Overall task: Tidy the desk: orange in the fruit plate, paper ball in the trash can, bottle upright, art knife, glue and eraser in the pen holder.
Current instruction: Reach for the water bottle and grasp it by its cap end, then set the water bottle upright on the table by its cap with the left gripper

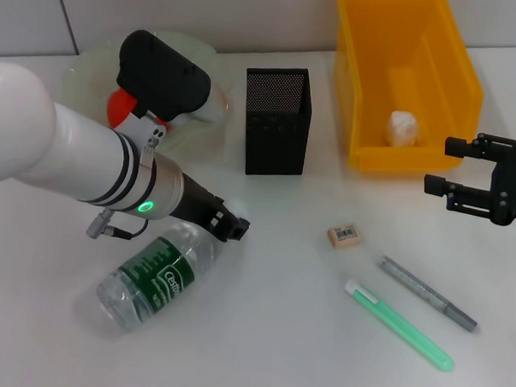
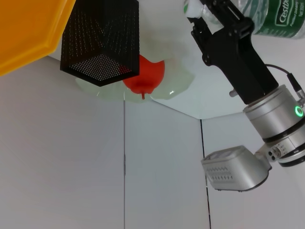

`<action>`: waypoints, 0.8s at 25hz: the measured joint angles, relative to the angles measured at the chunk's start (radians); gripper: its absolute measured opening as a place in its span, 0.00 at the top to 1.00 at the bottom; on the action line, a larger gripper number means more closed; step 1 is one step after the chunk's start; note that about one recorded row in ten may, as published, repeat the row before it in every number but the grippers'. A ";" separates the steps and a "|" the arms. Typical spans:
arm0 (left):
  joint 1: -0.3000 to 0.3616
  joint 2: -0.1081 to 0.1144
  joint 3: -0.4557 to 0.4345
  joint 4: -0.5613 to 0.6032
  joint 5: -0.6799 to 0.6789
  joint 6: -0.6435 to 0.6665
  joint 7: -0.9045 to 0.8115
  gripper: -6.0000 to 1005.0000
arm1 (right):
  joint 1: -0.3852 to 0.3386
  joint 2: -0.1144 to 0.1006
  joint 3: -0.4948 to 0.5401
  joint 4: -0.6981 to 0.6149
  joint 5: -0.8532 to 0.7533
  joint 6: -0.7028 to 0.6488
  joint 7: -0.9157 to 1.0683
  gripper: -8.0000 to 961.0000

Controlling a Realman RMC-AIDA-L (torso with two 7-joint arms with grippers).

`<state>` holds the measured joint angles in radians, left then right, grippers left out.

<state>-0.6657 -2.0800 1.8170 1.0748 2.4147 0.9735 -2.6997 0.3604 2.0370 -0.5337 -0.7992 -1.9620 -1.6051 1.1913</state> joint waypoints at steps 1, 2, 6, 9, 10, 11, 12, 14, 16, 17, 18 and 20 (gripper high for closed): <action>0.000 0.000 0.000 0.000 0.000 0.000 0.000 0.49 | 0.000 0.000 0.000 0.000 0.000 0.000 0.000 0.30; 0.000 0.000 0.002 -0.001 0.000 0.000 0.000 0.52 | 0.000 0.000 0.000 0.000 0.000 0.000 0.000 0.30; 0.000 0.000 0.006 0.000 0.001 0.001 0.007 0.55 | 0.000 0.000 0.000 0.000 0.000 -0.001 0.000 0.30; 0.000 0.000 0.006 0.001 0.002 0.002 0.009 0.56 | -0.001 0.000 0.000 0.000 0.000 -0.001 0.000 0.30; 0.000 0.000 0.006 0.004 0.004 0.002 0.010 0.56 | -0.003 0.000 0.000 0.000 0.000 -0.001 0.000 0.30; 0.002 0.000 0.014 0.023 0.022 0.005 0.007 0.56 | -0.003 0.000 0.000 0.000 0.000 -0.001 0.000 0.30; 0.003 0.000 0.017 0.030 0.026 0.006 0.005 0.56 | -0.003 0.000 0.000 0.000 0.000 -0.001 0.000 0.30; 0.003 0.000 0.017 0.030 0.026 0.006 0.005 0.56 | -0.005 0.000 0.000 0.000 0.000 0.001 0.000 0.30; 0.007 0.000 0.024 0.048 0.035 0.007 0.003 0.56 | -0.006 0.000 0.000 0.002 0.000 0.003 0.000 0.30; 0.019 0.000 0.031 0.090 0.045 0.009 0.002 0.56 | -0.006 0.000 0.000 0.002 0.000 0.003 0.000 0.30; 0.019 0.000 0.031 0.090 0.045 0.009 0.002 0.56 | -0.006 0.000 0.000 0.003 0.000 0.003 0.000 0.30; 0.035 0.000 0.032 0.131 0.053 0.011 0.002 0.56 | -0.007 0.000 0.003 0.004 0.000 0.002 0.000 0.30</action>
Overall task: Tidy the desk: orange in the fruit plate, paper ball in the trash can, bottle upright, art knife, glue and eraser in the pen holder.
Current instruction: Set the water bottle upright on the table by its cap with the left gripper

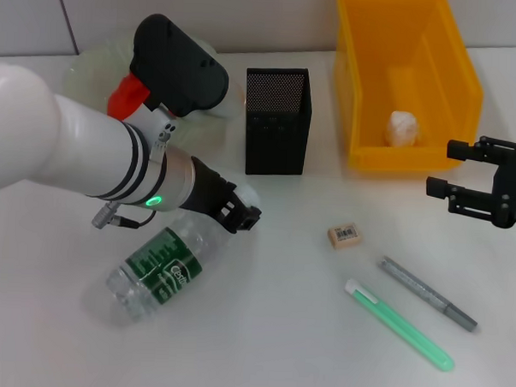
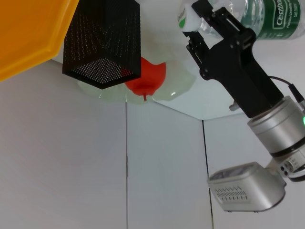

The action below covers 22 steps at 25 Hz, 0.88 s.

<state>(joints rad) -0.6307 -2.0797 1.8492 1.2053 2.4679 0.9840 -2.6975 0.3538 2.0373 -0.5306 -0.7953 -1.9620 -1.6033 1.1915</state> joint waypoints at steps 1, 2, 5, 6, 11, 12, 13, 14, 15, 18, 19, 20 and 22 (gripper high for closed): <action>0.000 0.000 0.000 0.000 0.000 0.000 0.000 0.56 | 0.000 0.000 0.003 0.001 0.000 -0.001 0.000 0.30; 0.008 0.001 0.000 0.015 0.000 0.001 0.000 0.56 | -0.001 0.001 0.007 0.001 0.000 -0.001 0.000 0.30; 0.011 0.001 -0.001 0.022 0.000 0.001 0.000 0.56 | -0.001 0.001 0.016 0.002 0.000 -0.002 0.000 0.30; 0.011 0.001 -0.001 0.022 0.000 0.001 0.000 0.56 | -0.001 0.001 0.016 0.002 0.000 -0.002 0.000 0.30; 0.039 0.004 -0.004 0.078 0.001 0.001 -0.001 0.56 | 0.000 0.001 0.022 0.002 0.001 -0.003 0.000 0.30; 0.050 0.005 -0.004 0.094 0.001 0.000 -0.001 0.56 | 0.000 0.001 0.022 0.002 0.001 -0.002 0.000 0.30; 0.056 0.005 -0.005 0.103 0.002 -0.001 -0.001 0.56 | 0.001 0.001 0.023 0.002 0.001 -0.001 0.000 0.30; 0.076 0.006 -0.006 0.135 0.005 -0.003 0.000 0.56 | 0.001 0.001 0.024 0.002 0.002 0.000 0.000 0.30; 0.084 0.006 -0.006 0.148 0.009 -0.004 0.000 0.56 | 0.001 0.001 0.027 0.002 0.002 0.002 0.000 0.30; 0.108 0.005 -0.005 0.182 0.035 -0.006 -0.001 0.56 | 0.003 0.001 0.046 0.002 0.003 0.000 0.000 0.30; 0.128 0.003 -0.002 0.207 0.052 -0.006 -0.001 0.56 | 0.004 0.001 0.053 0.002 0.005 -0.003 0.001 0.30; 0.141 0.004 -0.003 0.218 0.054 -0.007 -0.001 0.56 | 0.003 0.001 0.059 0.002 0.009 -0.005 0.003 0.30; 0.149 0.004 -0.004 0.225 0.055 -0.007 -0.001 0.56 | 0.002 0.001 0.059 0.002 0.011 -0.006 0.003 0.30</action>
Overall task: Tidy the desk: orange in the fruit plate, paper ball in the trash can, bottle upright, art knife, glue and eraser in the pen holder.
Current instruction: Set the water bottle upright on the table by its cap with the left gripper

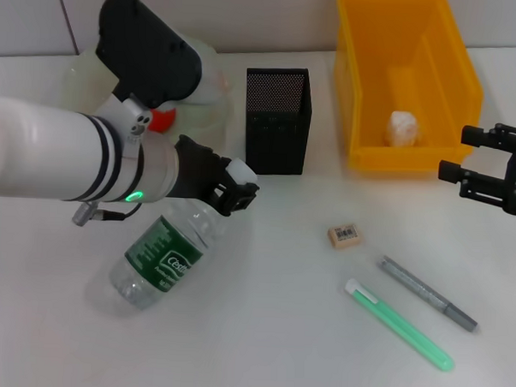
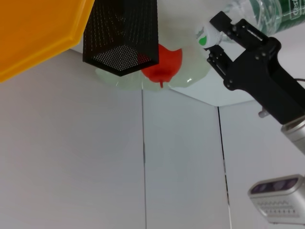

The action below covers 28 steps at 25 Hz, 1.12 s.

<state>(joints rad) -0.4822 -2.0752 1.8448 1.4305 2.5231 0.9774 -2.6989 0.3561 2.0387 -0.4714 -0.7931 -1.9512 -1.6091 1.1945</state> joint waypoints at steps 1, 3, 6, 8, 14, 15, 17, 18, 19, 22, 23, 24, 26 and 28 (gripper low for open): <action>0.009 0.001 -0.002 0.009 0.002 0.000 0.000 0.56 | -0.001 0.000 0.000 0.000 0.001 0.000 0.000 0.30; 0.031 0.002 -0.004 0.034 0.009 -0.002 0.000 0.56 | -0.001 0.000 0.001 0.000 0.001 0.000 0.001 0.30; 0.064 0.002 -0.005 0.078 0.022 -0.007 0.002 0.56 | 0.000 0.003 0.003 0.000 0.002 0.000 0.002 0.30; 0.087 0.002 -0.005 0.107 0.029 -0.013 0.006 0.56 | 0.000 0.008 0.004 -0.002 0.003 0.001 0.002 0.30; 0.130 0.004 -0.009 0.153 0.035 -0.024 0.011 0.56 | -0.001 0.012 0.004 -0.004 0.004 -0.001 0.003 0.30; 0.134 0.004 -0.009 0.161 0.035 -0.025 0.011 0.56 | -0.002 0.012 0.004 -0.005 0.006 -0.001 0.003 0.30; 0.137 0.004 -0.010 0.167 0.035 -0.025 0.011 0.56 | -0.003 0.012 0.004 -0.005 0.013 -0.001 0.003 0.30; 0.144 0.004 -0.010 0.182 0.036 -0.026 0.011 0.56 | -0.004 0.012 0.003 -0.004 0.017 -0.001 0.004 0.30; 0.145 0.004 -0.010 0.184 0.036 -0.026 0.011 0.56 | -0.004 0.012 0.003 -0.004 0.017 -0.001 0.004 0.30; 0.148 0.004 -0.010 0.187 0.036 -0.030 0.011 0.56 | -0.004 0.012 0.003 -0.001 0.024 0.000 0.003 0.30; 0.148 0.003 -0.010 0.188 0.036 -0.039 0.011 0.56 | -0.005 0.013 0.003 0.000 0.029 0.004 0.001 0.30; 0.148 0.003 -0.010 0.188 0.036 -0.039 0.011 0.56 | -0.005 0.013 0.003 0.000 0.029 0.004 0.001 0.30; 0.148 0.003 -0.009 0.189 0.036 -0.047 0.011 0.56 | -0.005 0.014 0.003 0.001 0.030 0.006 0.000 0.30; 0.149 0.003 -0.009 0.193 0.036 -0.052 0.011 0.56 | -0.005 0.014 0.004 0.001 0.030 0.007 0.000 0.30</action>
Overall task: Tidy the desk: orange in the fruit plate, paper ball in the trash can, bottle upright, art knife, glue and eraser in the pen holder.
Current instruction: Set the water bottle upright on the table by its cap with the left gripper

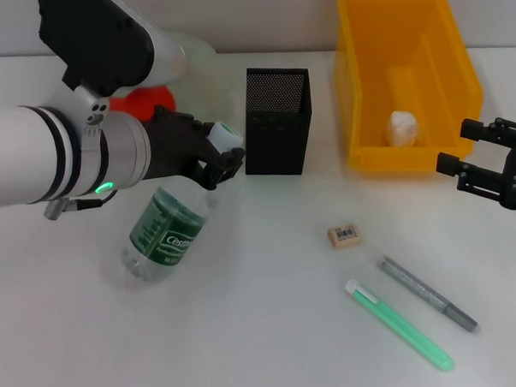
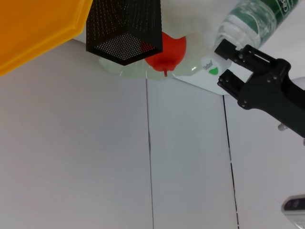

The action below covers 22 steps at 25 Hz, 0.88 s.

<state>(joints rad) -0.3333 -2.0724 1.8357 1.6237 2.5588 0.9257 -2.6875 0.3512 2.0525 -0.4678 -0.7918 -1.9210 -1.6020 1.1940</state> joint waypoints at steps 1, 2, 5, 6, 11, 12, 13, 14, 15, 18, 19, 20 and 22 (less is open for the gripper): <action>0.003 0.000 0.000 0.003 0.000 -0.004 0.000 0.56 | 0.000 0.000 0.000 0.000 0.000 0.000 0.000 0.30; 0.006 0.000 -0.001 0.006 0.000 -0.010 0.000 0.56 | 0.000 0.000 0.000 0.000 0.000 0.000 0.000 0.30; 0.023 0.000 -0.003 0.010 0.000 -0.043 -0.001 0.56 | 0.001 0.000 0.000 0.000 0.000 0.000 -0.001 0.30; 0.023 0.000 -0.003 0.010 0.000 -0.043 -0.001 0.56 | 0.001 0.000 0.000 0.000 0.000 0.001 -0.001 0.30; 0.041 0.000 -0.004 0.030 0.000 -0.057 -0.003 0.56 | 0.004 0.000 0.000 0.000 0.000 0.001 -0.001 0.30; 0.044 0.000 -0.005 0.032 0.000 -0.059 -0.003 0.56 | 0.005 0.000 0.000 0.000 0.000 0.001 -0.001 0.30; 0.047 0.000 -0.005 0.036 0.000 -0.062 -0.003 0.56 | 0.005 0.000 0.000 0.000 0.000 0.002 -0.001 0.30; 0.050 -0.001 -0.005 0.039 0.000 -0.065 -0.003 0.56 | 0.006 0.000 0.000 0.000 0.000 0.002 -0.001 0.30; 0.052 -0.001 -0.006 0.042 0.000 -0.068 -0.003 0.56 | 0.006 0.000 0.000 0.000 0.000 0.002 -0.001 0.30; 0.056 -0.001 -0.006 0.048 -0.001 -0.079 -0.003 0.56 | 0.007 0.000 0.000 0.001 0.000 0.003 -0.002 0.30; 0.057 0.000 -0.006 0.049 -0.001 -0.081 -0.002 0.56 | 0.007 0.000 0.000 0.001 0.000 0.003 -0.002 0.30; 0.057 0.000 -0.006 0.049 -0.001 -0.081 -0.002 0.56 | 0.007 0.000 0.000 0.002 0.000 0.003 -0.002 0.30; 0.057 0.000 -0.006 0.051 -0.001 -0.082 -0.001 0.56 | 0.007 0.000 0.000 0.002 0.000 0.004 -0.002 0.30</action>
<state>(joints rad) -0.2761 -2.0725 1.8298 1.6747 2.5579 0.8436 -2.6887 0.3585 2.0524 -0.4678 -0.7902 -1.9215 -1.5984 1.1919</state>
